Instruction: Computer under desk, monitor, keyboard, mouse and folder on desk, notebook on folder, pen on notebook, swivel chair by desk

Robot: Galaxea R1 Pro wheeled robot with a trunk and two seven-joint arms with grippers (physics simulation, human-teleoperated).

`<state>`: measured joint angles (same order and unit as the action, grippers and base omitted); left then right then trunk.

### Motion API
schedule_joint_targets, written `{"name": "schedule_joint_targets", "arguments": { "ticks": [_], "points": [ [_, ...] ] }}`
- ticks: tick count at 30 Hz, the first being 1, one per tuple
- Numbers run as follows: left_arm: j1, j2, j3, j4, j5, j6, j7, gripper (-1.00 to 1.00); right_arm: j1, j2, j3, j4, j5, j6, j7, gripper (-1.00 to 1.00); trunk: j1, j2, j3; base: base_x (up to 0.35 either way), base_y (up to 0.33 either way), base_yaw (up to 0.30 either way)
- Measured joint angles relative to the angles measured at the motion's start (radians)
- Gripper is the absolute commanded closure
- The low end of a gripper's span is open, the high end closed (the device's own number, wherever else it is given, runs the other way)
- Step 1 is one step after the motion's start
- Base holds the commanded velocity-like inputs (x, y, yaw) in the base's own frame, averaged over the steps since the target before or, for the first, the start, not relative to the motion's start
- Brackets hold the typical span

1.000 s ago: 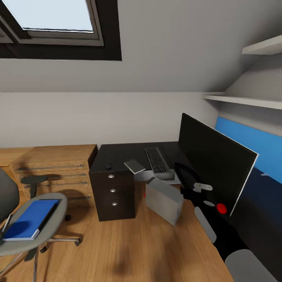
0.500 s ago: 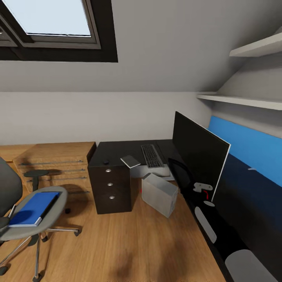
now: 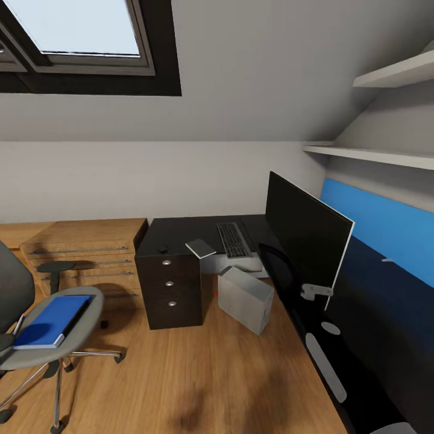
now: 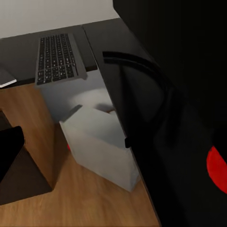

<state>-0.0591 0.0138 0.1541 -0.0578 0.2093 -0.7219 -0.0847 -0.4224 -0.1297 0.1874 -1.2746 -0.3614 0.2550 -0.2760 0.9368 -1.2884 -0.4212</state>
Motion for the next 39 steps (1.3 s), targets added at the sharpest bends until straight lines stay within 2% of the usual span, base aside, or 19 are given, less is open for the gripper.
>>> {"name": "schedule_joint_targets", "arguments": {
  "ticks": [11,21,32,39],
  "points": [
    [0.0,0.001,0.0,0.0,0.0,-0.001,-0.001,-1.0,0.024,-0.034,-0.001,-0.033,0.0,0.002,-0.001,-1.0,0.0,0.0,0.0,-0.007,-0.009,0.0],
    [0.0,0.001,0.0,0.0,0.0,-0.001,0.0,-1.0,0.027,-0.061,-0.004,-0.036,0.0,0.002,-0.003,-1.0,0.0,0.0,0.0,-0.127,-0.158,0.0],
    [0.0,0.001,0.0,0.0,0.0,-0.003,0.0,-1.0,0.027,-0.063,-0.005,-0.034,0.0,0.001,-0.015,-1.0,0.0,0.0,0.0,0.017,-0.026,0.0],
    [0.0,0.002,0.0,0.0,0.0,-0.003,0.0,-1.0,0.027,-0.063,-0.044,-0.033,0.0,0.002,-0.015,-1.0,0.0,0.0,0.0,0.182,-0.001,0.0]
  ]
}}
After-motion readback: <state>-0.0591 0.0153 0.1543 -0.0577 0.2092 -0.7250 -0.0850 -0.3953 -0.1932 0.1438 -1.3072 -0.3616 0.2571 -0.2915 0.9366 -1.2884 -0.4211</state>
